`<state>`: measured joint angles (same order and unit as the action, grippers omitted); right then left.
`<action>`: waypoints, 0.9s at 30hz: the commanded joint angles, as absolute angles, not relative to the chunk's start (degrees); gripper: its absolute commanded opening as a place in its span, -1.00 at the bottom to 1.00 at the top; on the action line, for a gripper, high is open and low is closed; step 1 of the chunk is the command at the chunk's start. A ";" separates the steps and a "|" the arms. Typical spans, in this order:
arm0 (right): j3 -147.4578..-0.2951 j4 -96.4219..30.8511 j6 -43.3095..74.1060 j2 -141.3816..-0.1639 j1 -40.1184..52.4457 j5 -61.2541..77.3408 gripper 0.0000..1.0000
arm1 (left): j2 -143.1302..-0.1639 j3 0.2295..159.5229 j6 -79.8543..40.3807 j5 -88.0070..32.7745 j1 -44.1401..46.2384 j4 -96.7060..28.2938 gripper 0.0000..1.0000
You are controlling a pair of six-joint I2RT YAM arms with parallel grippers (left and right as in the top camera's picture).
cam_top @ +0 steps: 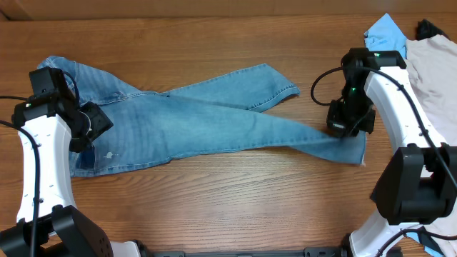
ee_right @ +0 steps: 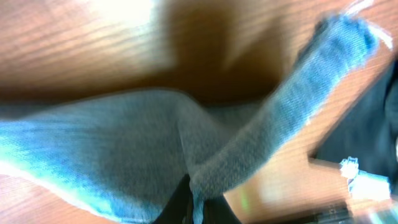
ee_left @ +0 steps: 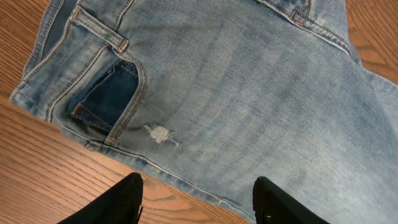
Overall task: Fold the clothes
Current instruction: 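Pull the leg hem rightward with the right gripper to straighten the legs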
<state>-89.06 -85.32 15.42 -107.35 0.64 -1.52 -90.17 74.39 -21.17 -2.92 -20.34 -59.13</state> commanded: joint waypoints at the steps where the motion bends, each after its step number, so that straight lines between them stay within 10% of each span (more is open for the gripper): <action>1: -92.47 -78.56 15.00 -106.69 0.25 -2.96 -0.92 | -90.67 73.97 -20.10 -2.35 -20.10 -59.13 0.20; 16: -90.26 -89.91 17.91 -106.52 0.25 -7.49 -0.81 | -90.67 73.97 -20.08 -2.33 -20.10 -59.09 0.21; 27: -98.24 -72.82 18.02 -106.50 0.25 -11.99 -0.92 | -90.67 73.97 -20.10 -2.35 -20.10 -58.41 0.21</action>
<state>-88.01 -74.83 17.76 -107.55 0.40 -8.38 -90.17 74.37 -20.93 -2.74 -20.34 -58.63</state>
